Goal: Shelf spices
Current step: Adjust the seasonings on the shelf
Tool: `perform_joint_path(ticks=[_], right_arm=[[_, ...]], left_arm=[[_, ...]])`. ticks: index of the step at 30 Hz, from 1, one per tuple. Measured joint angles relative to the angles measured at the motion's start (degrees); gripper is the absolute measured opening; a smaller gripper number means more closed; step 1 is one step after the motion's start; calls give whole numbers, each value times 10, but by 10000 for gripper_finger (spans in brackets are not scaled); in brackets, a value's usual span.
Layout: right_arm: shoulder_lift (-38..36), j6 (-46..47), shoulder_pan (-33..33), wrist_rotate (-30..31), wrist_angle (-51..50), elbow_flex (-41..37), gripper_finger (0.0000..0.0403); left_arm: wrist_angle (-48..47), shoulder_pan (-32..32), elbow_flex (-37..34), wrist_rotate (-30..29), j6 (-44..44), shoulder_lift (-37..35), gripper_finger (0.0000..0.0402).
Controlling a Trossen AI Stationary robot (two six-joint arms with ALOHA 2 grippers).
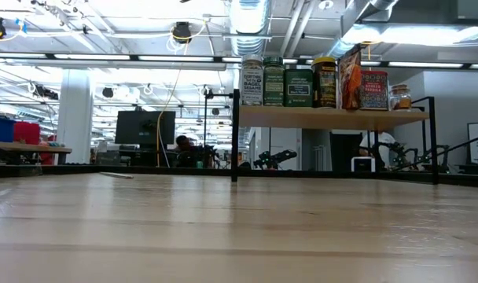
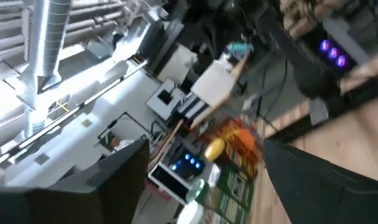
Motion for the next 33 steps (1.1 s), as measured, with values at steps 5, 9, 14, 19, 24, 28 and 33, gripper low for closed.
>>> perform_joint_path(ticks=[5,9,14,19,24,28,33], right_arm=[[5,-34,45,0,54,0,26],[22,-13,67,0,57,-2,26],[65,-1,79,0,53,-43,26],[109,8,54,20,39,-68,26],[139,4,0,23,28,-68,26],[153,-4,-48,21,5,-68,26],[160,-15,-90,19,-18,-68,26]], left_arm=[[-40,-12,0,-5,-25,-59,304],[-72,-11,0,-44,-82,-88,304],[-119,0,0,-50,-114,-102,304],[-140,10,0,-50,-135,-101,304],[-156,11,0,-48,-155,-101,304],[-166,11,0,-47,-160,-101,304],[-171,11,0,-47,-163,-101,304]])
